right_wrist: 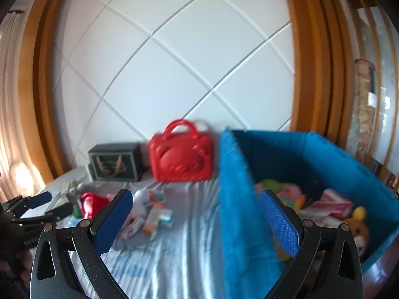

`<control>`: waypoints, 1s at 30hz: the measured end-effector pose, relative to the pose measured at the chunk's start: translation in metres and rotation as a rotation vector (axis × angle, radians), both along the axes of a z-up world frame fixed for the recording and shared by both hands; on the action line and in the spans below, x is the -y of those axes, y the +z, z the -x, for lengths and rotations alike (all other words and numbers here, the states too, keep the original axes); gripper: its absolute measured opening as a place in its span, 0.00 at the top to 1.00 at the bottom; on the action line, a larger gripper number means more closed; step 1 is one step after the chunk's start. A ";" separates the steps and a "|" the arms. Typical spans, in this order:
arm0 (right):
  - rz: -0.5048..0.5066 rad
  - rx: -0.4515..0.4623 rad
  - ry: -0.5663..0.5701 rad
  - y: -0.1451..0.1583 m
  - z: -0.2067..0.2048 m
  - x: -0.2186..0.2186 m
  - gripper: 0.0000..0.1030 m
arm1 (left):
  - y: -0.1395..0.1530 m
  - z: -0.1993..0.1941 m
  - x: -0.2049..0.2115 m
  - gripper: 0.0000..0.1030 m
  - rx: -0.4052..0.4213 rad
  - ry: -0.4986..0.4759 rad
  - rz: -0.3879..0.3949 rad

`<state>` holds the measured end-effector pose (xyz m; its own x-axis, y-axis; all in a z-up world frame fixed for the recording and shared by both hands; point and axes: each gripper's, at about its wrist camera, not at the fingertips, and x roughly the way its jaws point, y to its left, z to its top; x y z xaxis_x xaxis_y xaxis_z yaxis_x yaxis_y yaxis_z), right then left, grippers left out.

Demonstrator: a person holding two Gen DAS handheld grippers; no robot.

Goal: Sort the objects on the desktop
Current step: 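Move both tools back over the items on the bed, then grasp the green jar with the left tool while the right grasps the small white box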

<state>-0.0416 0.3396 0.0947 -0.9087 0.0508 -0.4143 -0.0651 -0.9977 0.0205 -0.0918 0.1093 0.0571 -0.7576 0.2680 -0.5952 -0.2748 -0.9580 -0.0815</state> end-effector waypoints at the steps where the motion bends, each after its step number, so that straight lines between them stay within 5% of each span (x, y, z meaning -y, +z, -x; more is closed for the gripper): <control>1: 0.002 0.014 0.002 -0.005 0.004 0.007 0.00 | -0.009 0.008 0.014 0.32 0.027 0.024 0.005; 6: 0.011 0.115 0.019 -0.036 0.033 0.031 0.00 | -0.063 0.055 0.102 0.32 0.198 0.213 0.065; 13: 0.039 0.308 0.034 -0.101 0.095 0.047 0.00 | -0.117 0.108 0.181 0.32 0.331 0.370 0.060; 25: 0.027 0.556 0.054 -0.198 0.207 0.059 0.00 | -0.188 0.251 0.183 0.32 0.428 0.464 -0.053; 30: 0.044 0.603 0.062 -0.231 0.250 0.058 0.00 | -0.221 0.298 0.175 0.32 0.481 0.511 0.009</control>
